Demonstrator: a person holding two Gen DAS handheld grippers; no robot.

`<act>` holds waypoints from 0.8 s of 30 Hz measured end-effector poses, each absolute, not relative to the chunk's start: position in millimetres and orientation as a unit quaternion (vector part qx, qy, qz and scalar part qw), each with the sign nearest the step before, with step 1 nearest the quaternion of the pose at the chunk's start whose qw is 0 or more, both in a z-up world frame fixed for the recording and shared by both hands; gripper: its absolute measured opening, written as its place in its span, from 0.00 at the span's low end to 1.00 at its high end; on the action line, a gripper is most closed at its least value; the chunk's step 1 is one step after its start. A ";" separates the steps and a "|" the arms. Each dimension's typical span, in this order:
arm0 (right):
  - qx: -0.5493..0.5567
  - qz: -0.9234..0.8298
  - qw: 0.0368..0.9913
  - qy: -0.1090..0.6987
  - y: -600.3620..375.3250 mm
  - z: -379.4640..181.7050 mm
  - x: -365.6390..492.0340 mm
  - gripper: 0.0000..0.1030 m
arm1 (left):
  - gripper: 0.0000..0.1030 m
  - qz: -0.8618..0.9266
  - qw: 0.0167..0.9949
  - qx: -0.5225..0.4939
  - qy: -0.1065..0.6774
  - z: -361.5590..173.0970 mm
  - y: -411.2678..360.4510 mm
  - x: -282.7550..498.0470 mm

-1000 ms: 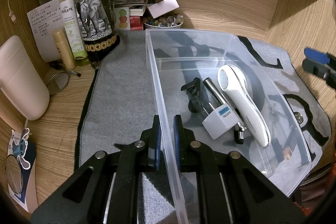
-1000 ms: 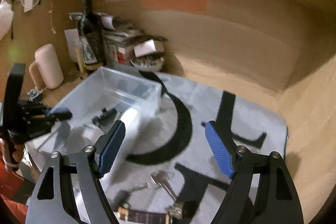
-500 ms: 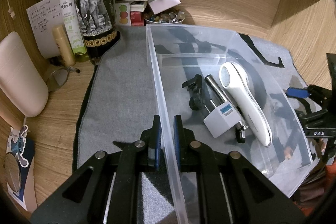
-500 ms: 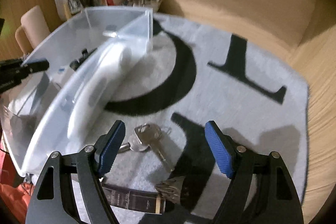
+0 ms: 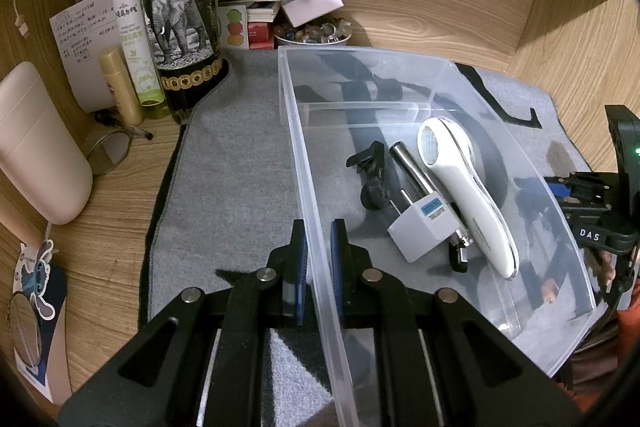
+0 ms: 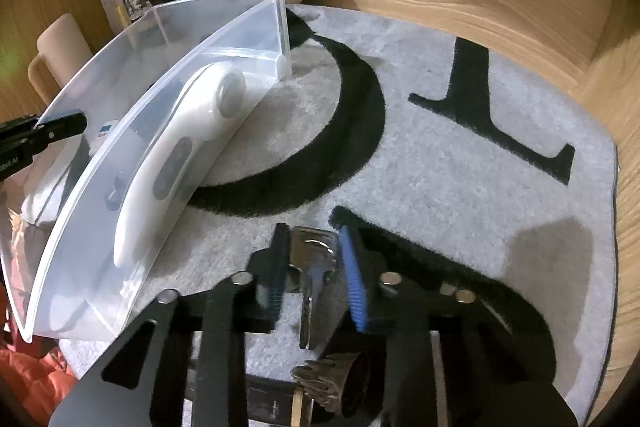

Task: Organize rigid objects
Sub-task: 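Move the right gripper to the key ring and grasp the keys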

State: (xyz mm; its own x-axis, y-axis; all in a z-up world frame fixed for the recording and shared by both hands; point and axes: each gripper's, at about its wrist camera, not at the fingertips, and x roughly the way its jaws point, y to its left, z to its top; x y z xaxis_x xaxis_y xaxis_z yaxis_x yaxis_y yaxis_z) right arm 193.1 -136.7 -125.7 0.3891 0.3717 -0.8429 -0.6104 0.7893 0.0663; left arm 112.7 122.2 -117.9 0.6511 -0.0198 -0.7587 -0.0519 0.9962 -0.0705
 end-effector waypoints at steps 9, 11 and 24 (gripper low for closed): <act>-0.110 0.281 0.842 0.446 -146.7 -111.8 192.3 0.19 | 0.10 0.009 0.907 -0.043 0.418 -117.9 122.0 112.9; -0.107 0.281 0.848 0.437 -149.3 -105.9 193.2 0.19 | 0.10 0.010 0.907 -0.043 0.418 -117.9 122.1 113.0; -0.096 0.280 0.861 0.414 -157.9 -79.3 192.0 0.03 | 0.10 0.011 0.907 -0.042 0.419 -117.0 121.9 113.0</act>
